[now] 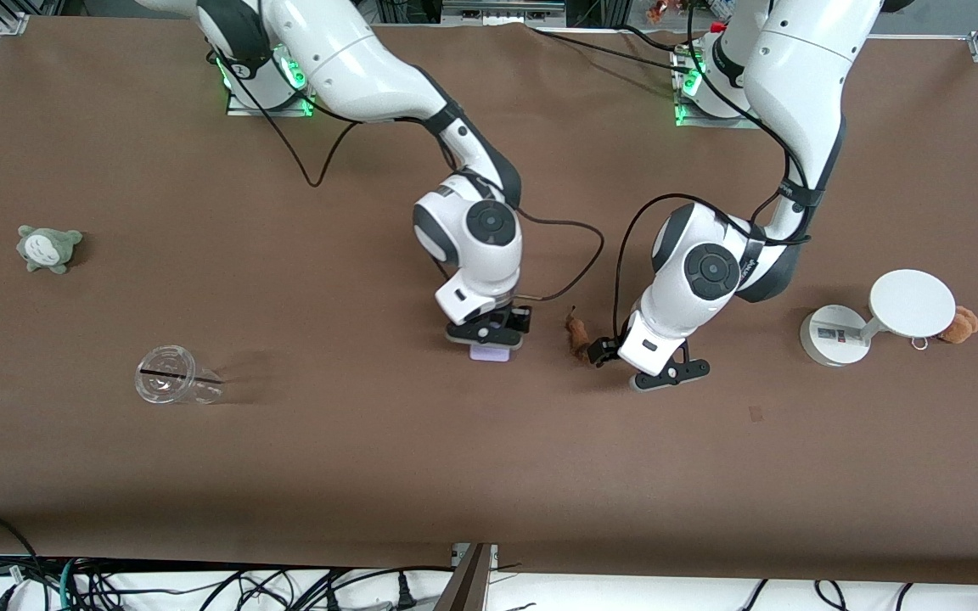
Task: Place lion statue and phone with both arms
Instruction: 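Carry the phone toward the glass cup while the left gripper lifts the lion, then lower the phone beside the cup while the left gripper carries the lion to the device, then open both grippers and raise them away from the phone and lion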
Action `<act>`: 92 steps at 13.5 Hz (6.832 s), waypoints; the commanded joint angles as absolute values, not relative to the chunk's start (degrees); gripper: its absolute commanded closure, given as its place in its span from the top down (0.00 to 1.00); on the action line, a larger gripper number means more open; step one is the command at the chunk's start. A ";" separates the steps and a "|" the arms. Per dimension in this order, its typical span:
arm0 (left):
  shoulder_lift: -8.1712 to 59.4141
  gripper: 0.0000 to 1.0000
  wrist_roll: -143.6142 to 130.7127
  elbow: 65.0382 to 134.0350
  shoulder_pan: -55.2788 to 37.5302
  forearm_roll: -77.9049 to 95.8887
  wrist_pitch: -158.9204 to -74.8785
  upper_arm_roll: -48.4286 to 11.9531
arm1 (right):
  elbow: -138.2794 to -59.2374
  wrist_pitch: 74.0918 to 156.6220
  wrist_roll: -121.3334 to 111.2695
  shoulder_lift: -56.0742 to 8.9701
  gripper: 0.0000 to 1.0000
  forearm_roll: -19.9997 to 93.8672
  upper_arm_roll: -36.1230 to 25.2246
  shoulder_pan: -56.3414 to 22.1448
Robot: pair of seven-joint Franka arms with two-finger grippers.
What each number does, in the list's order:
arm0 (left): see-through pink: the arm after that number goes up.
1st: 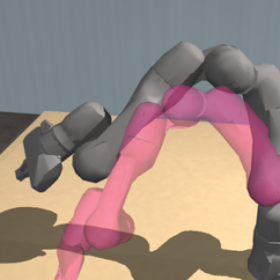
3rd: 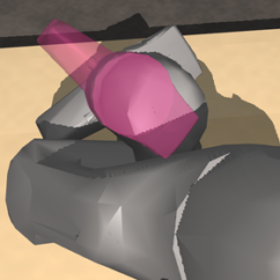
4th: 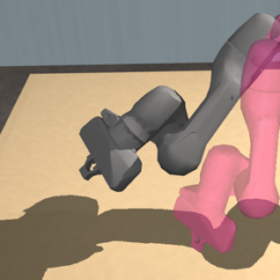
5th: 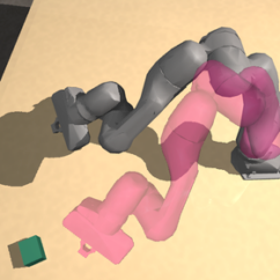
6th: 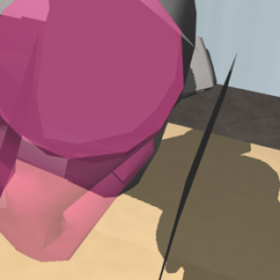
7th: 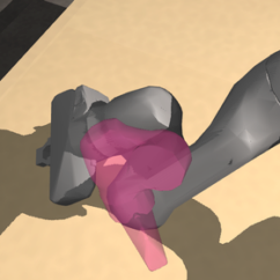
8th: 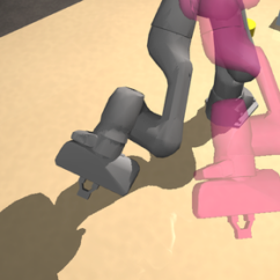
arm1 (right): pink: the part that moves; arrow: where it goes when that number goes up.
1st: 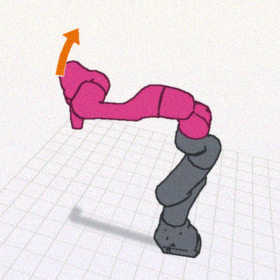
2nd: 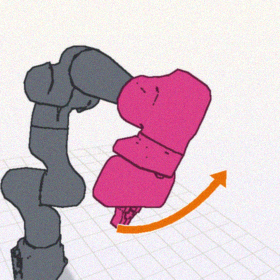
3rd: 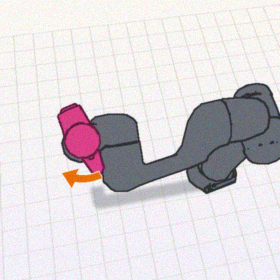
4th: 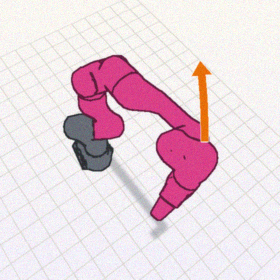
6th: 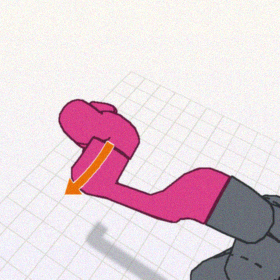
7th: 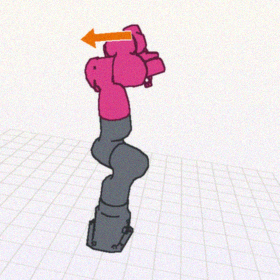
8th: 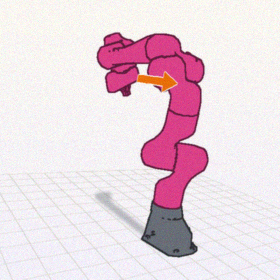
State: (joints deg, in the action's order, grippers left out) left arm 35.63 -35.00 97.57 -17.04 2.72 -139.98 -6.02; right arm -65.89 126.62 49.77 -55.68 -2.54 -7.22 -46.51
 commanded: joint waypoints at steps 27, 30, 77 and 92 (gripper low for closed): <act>40.08 0.00 -57.66 94.22 -25.14 -15.64 -139.05 -4.92 | -107.92 153.79 11.60 -35.33 0.77 -0.79 -21.45 -33.40; 37.10 0.00 -46.12 93.96 -20.59 -15.73 -135.45 -4.92 | -108.63 156.00 12.21 -35.42 0.77 -0.53 -20.22 -33.31; 22.50 1.00 -16.35 78.52 10.72 -6.16 -97.60 -15.12 | -110.92 140.66 8.26 -22.88 0.99 7.21 -14.33 -30.14; 11.10 1.00 -15.65 79.51 8.28 -0.17 -86.20 -11.97 | -95.64 90.61 4.74 6.69 1.00 -2.11 -21.27 -30.06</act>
